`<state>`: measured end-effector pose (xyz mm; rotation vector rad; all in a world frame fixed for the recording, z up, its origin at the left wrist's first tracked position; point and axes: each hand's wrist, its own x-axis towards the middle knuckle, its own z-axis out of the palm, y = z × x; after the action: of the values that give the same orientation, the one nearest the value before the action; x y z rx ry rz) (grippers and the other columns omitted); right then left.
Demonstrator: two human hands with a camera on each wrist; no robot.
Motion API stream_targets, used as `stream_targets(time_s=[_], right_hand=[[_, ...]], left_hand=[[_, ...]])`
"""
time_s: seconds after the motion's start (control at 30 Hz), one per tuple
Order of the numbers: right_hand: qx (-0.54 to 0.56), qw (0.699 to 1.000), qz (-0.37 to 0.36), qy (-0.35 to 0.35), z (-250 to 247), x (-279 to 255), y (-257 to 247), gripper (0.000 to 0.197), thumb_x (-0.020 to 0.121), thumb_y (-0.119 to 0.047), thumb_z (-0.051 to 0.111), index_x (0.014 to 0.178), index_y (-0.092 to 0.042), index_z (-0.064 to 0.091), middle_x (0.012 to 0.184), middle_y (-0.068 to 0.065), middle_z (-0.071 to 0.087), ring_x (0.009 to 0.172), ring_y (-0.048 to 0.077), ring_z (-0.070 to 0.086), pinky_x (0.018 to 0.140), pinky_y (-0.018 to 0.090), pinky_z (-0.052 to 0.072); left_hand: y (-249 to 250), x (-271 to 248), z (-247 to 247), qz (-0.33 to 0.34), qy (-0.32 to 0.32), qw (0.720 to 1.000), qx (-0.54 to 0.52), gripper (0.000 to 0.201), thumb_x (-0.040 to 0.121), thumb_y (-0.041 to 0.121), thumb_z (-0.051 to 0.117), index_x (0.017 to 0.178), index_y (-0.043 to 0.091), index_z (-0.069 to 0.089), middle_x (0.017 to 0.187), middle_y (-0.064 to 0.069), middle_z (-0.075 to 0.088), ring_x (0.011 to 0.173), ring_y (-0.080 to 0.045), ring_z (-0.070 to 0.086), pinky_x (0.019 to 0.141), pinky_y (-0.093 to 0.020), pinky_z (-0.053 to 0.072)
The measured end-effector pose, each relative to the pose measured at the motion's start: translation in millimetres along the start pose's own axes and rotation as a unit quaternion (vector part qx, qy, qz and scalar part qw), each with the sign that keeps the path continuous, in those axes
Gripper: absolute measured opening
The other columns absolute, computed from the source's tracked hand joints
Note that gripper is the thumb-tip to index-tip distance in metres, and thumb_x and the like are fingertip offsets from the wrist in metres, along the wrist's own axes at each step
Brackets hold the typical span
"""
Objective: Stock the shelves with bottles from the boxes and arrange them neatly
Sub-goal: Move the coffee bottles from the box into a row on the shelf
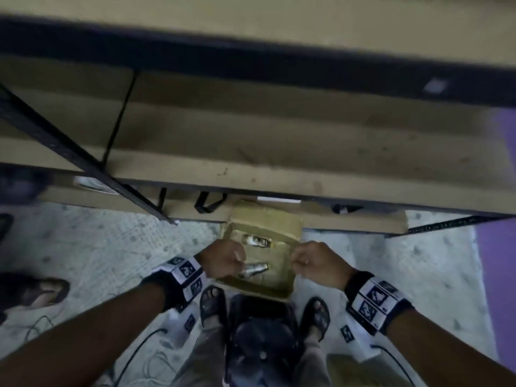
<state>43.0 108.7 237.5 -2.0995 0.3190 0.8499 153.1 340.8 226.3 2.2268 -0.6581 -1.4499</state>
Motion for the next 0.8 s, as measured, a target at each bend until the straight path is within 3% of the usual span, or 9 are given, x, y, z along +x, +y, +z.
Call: stream_targets(time_s=[0.07, 0.1, 0.17, 0.23, 0.3, 0.37, 0.47, 0.63, 0.8], right_hand=[[0.006, 0.999, 0.035, -0.026, 22.8, 20.2, 43.9, 0.012, 0.092, -0.022, 0.063, 0.086, -0.016, 0.070, 0.089, -0.003, 0.069, 0.085, 0.012, 0.064, 0.076, 0.023, 0.047], [0.013, 0.998, 0.050, -0.035, 34.6, 31.6, 65.7, 0.011, 0.093, -0.024, 0.063, 0.087, -0.018, 0.070, 0.092, -0.004, 0.069, 0.088, 0.011, 0.064, 0.080, 0.024, 0.048], [0.031, 0.996, 0.077, -0.042, 59.6, 54.2, 105.3, 0.012, 0.093, -0.024, 0.062, 0.091, -0.018, 0.072, 0.096, -0.003, 0.070, 0.091, 0.012, 0.064, 0.085, 0.025, 0.051], [0.039, 0.993, 0.105, -0.033, 87.9, 75.4, 140.4, 0.013, 0.093, -0.021, 0.061, 0.091, -0.016, 0.073, 0.092, -0.002, 0.071, 0.090, 0.013, 0.065, 0.082, 0.025, 0.051], [0.040, 0.991, 0.125, -0.034, 120.5, 96.5, 171.0, 0.014, 0.090, -0.020, 0.060, 0.087, -0.016, 0.072, 0.087, -0.002, 0.070, 0.087, 0.017, 0.065, 0.079, 0.029, 0.052], [0.045, 0.988, 0.140, -0.054, 154.3, 117.6, 194.6, 0.014, 0.089, -0.021, 0.059, 0.086, -0.013, 0.070, 0.085, 0.003, 0.071, 0.084, 0.021, 0.066, 0.078, 0.034, 0.053], [0.067, 0.984, 0.147, -0.071, 201.0, 151.7, 222.2, 0.012, 0.090, -0.018, 0.060, 0.084, -0.012, 0.069, 0.081, 0.003, 0.069, 0.081, 0.021, 0.066, 0.072, 0.030, 0.050], [0.156, 0.971, 0.173, -0.058, 254.3, 216.3, 255.7, 0.012, 0.088, -0.013, 0.062, 0.089, -0.004, 0.070, 0.083, 0.014, 0.074, 0.079, 0.028, 0.071, 0.074, 0.041, 0.058], [0.253, 0.938, 0.232, -0.043, 280.2, 286.7, 280.5, 0.012, 0.093, -0.013, 0.059, 0.087, -0.004, 0.065, 0.080, 0.012, 0.071, 0.067, 0.020, 0.067, 0.060, 0.027, 0.056]], left_hand=[[-27.9, 33.9, 37.8, -0.044, 0.011, 0.999, 0.003, 0.011, 0.093, 0.016, 0.059, 0.095, 0.013, 0.069, 0.099, -0.004, 0.067, 0.098, -0.021, 0.063, 0.082, -0.022, 0.047], [-41.6, 51.0, 55.6, -0.057, 0.016, 0.998, 0.001, 0.015, 0.093, 0.013, 0.058, 0.101, 0.007, 0.069, 0.104, -0.006, 0.067, 0.105, -0.023, 0.061, 0.081, -0.015, 0.043], [-69.0, 80.9, 89.9, -0.096, 0.019, 0.995, -0.014, 0.016, 0.093, 0.010, 0.056, 0.104, 0.006, 0.068, 0.104, -0.006, 0.066, 0.110, -0.027, 0.059, 0.080, -0.008, 0.039], [-100.7, 109.2, 123.6, -0.137, 0.012, 0.990, 0.017, 0.026, 0.096, 0.019, 0.053, 0.117, 0.008, 0.064, 0.118, -0.008, 0.064, 0.114, -0.027, 0.058, 0.091, -0.022, 0.044], [-132.5, 132.4, 155.1, -0.164, 0.001, 0.986, 0.039, 0.031, 0.099, 0.020, 0.046, 0.125, 0.009, 0.059, 0.130, -0.011, 0.058, 0.120, -0.028, 0.054, 0.101, -0.033, 0.041], [-158.3, 151.5, 183.1, -0.163, 0.000, 0.986, 0.031, 0.029, 0.099, 0.017, 0.044, 0.120, 0.007, 0.060, 0.128, -0.013, 0.059, 0.118, -0.029, 0.054, 0.101, -0.034, 0.039], [-190.1, 179.6, 214.6, -0.153, 0.006, 0.988, 0.023, 0.026, 0.098, 0.015, 0.047, 0.112, 0.002, 0.064, 0.120, -0.018, 0.063, 0.115, -0.032, 0.055, 0.097, -0.034, 0.039], [-238.9, 226.8, 228.7, -0.148, 0.018, 0.989, 0.005, 0.022, 0.093, 0.011, 0.052, 0.109, 0.005, 0.066, 0.117, -0.016, 0.065, 0.112, -0.032, 0.058, 0.097, -0.038, 0.043], [-273.6, 287.0, 214.6, -0.143, 0.040, 0.989, 0.015, 0.019, 0.090, 0.009, 0.057, 0.104, 0.006, 0.068, 0.111, -0.011, 0.066, 0.105, -0.027, 0.061, 0.087, -0.023, 0.041]])
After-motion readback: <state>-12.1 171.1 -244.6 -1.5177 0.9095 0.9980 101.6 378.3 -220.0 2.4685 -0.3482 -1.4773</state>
